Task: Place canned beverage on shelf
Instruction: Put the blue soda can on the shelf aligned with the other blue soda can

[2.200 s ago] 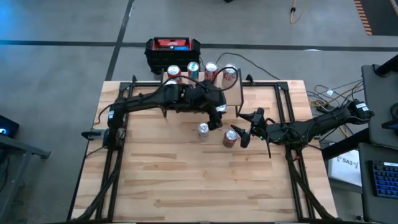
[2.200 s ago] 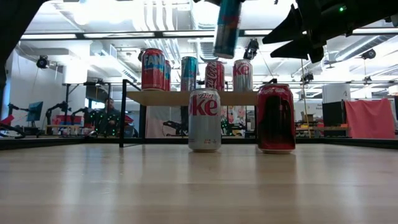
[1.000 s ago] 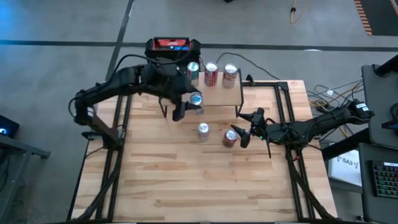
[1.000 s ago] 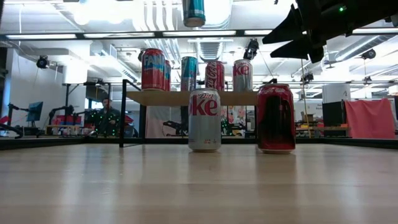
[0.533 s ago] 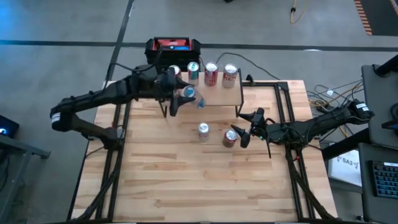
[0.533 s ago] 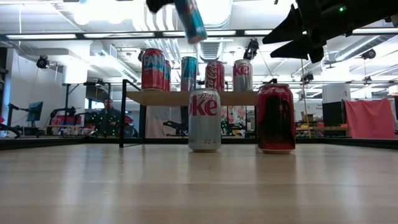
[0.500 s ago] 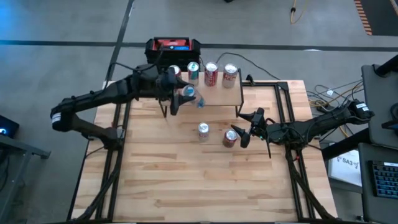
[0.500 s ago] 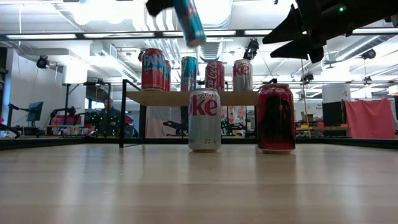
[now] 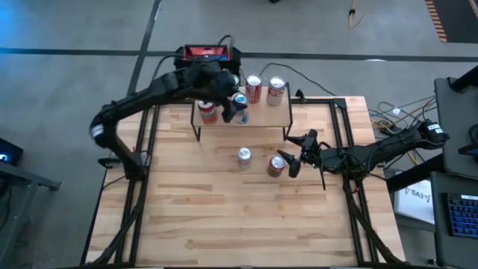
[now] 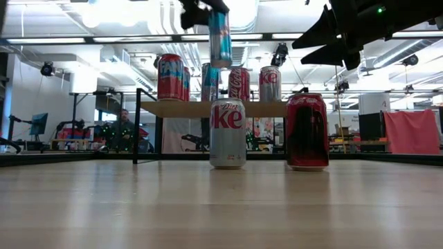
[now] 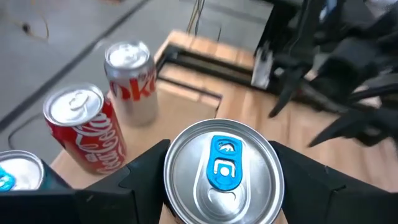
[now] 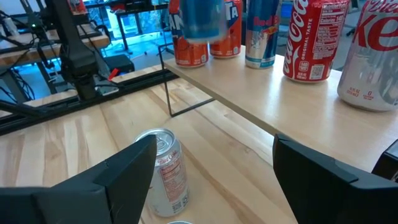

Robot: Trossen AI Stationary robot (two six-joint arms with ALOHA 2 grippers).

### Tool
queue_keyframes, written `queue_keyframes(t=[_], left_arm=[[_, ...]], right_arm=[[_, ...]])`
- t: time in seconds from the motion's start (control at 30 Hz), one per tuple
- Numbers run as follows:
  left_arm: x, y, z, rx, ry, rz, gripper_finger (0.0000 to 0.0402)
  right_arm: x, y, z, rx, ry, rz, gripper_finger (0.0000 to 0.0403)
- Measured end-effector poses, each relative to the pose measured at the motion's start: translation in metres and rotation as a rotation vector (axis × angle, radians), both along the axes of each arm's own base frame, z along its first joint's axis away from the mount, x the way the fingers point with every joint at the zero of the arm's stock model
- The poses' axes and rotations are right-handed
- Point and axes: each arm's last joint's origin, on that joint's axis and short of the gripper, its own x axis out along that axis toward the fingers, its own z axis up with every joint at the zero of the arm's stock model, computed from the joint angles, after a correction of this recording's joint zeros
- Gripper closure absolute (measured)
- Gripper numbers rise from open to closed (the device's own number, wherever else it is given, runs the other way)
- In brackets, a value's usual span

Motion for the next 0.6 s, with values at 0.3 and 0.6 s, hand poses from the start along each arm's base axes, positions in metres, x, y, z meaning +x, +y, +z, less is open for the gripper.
queue_keyframes(t=[0.3, 0.6], left_arm=[[0.030, 0.019, -0.010, -0.009, 0.031, -0.021, 0.0173], [0.028, 0.030, -0.031, -0.029, 0.082, 0.009, 0.0173]], right_arm=[[0.000, 0.000, 0.000, 0.000, 0.000, 0.000, 0.0103], [0.000, 0.000, 0.000, 0.000, 0.000, 0.000, 0.0103]])
